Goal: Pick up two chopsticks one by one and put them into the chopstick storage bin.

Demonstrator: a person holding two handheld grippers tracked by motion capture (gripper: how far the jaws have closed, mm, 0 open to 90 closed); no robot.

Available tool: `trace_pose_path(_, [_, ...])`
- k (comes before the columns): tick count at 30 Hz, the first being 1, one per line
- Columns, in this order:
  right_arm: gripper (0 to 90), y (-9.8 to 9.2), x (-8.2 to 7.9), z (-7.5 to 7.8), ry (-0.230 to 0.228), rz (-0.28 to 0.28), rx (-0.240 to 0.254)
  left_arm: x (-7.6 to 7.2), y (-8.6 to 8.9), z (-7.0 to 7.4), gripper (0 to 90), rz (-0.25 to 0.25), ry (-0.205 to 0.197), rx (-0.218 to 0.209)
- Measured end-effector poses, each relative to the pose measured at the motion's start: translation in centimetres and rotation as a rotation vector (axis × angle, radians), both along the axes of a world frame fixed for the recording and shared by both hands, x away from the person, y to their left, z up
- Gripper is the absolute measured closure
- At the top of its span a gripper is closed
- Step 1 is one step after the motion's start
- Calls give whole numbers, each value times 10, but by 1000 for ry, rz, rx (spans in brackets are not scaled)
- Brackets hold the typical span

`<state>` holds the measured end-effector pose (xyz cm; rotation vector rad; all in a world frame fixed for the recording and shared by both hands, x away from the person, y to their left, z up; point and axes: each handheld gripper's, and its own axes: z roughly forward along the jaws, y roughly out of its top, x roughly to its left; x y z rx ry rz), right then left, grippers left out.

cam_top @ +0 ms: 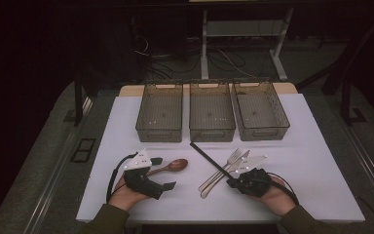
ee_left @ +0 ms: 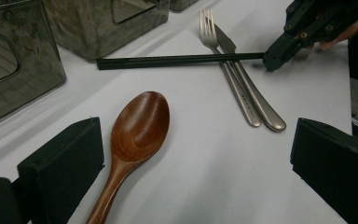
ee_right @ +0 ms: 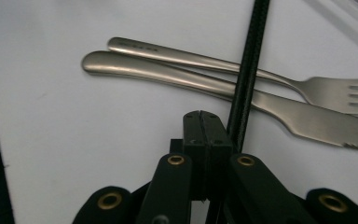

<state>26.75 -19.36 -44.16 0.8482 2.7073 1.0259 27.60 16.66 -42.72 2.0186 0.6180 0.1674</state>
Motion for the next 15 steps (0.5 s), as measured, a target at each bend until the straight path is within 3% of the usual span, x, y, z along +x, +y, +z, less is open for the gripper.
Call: trace_pose_path(15, [889, -23, 13, 1, -29, -96, -28, 0, 0, 0, 16, -1, 0, -4])
